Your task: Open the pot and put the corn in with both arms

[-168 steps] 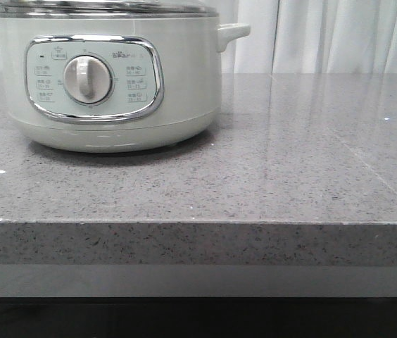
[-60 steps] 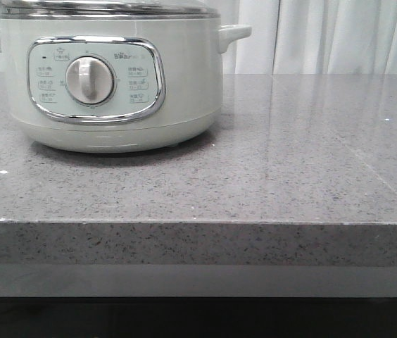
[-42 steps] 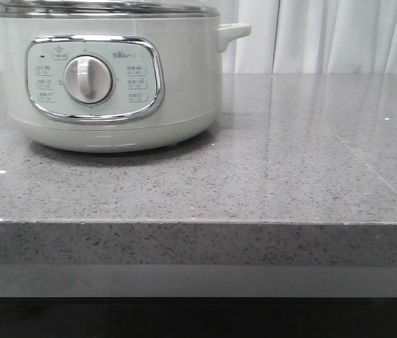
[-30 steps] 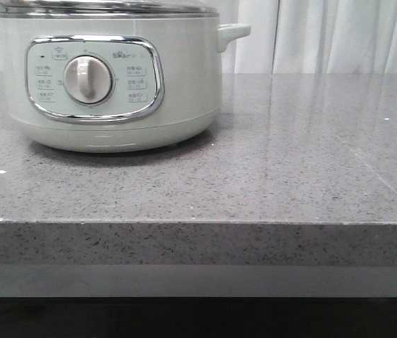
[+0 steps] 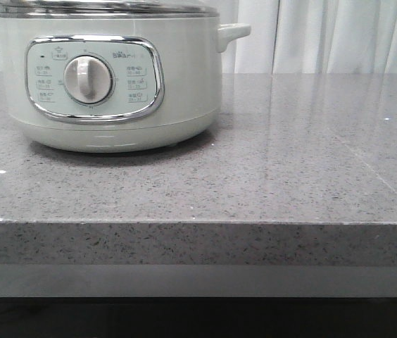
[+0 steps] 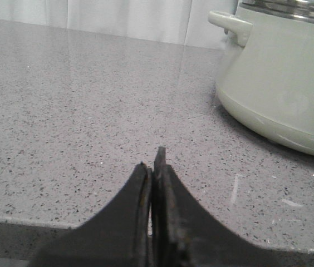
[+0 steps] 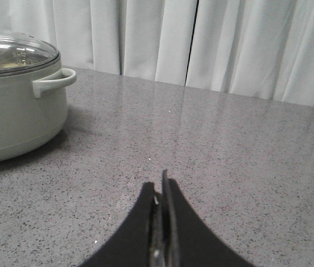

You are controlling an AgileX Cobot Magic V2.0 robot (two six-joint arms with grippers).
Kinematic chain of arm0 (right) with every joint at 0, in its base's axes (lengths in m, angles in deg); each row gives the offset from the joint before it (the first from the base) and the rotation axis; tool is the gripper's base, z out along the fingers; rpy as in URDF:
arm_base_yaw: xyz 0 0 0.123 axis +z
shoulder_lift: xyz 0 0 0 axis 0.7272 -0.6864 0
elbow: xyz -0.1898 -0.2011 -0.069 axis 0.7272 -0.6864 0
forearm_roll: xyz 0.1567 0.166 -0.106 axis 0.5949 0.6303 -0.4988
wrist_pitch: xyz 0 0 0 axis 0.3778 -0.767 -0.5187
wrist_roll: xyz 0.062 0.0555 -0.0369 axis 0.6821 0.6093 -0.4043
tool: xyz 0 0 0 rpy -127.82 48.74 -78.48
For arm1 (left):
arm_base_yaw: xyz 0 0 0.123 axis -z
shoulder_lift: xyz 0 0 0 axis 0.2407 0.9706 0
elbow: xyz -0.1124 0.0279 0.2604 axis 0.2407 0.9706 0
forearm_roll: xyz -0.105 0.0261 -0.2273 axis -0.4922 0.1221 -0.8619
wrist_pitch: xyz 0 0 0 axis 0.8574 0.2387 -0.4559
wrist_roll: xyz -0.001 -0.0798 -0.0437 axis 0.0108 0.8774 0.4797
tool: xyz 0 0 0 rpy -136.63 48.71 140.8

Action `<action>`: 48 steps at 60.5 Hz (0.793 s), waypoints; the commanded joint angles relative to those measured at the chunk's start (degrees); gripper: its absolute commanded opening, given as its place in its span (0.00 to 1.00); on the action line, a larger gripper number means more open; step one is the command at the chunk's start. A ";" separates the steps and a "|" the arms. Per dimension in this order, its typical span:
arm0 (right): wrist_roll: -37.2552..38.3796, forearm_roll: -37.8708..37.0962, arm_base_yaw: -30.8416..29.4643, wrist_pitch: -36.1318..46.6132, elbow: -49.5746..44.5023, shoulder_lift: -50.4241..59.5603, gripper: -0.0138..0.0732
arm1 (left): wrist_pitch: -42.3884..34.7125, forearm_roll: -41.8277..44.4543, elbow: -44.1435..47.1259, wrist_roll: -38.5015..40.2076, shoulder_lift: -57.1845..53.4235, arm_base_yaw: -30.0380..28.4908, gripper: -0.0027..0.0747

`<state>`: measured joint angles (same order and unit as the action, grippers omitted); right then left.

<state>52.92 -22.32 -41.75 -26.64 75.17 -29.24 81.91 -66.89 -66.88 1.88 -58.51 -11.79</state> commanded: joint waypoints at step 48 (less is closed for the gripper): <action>10.60 -5.99 -6.50 12.04 -19.89 9.21 0.08 | -5.16 -0.48 0.04 0.27 -1.42 -0.11 0.01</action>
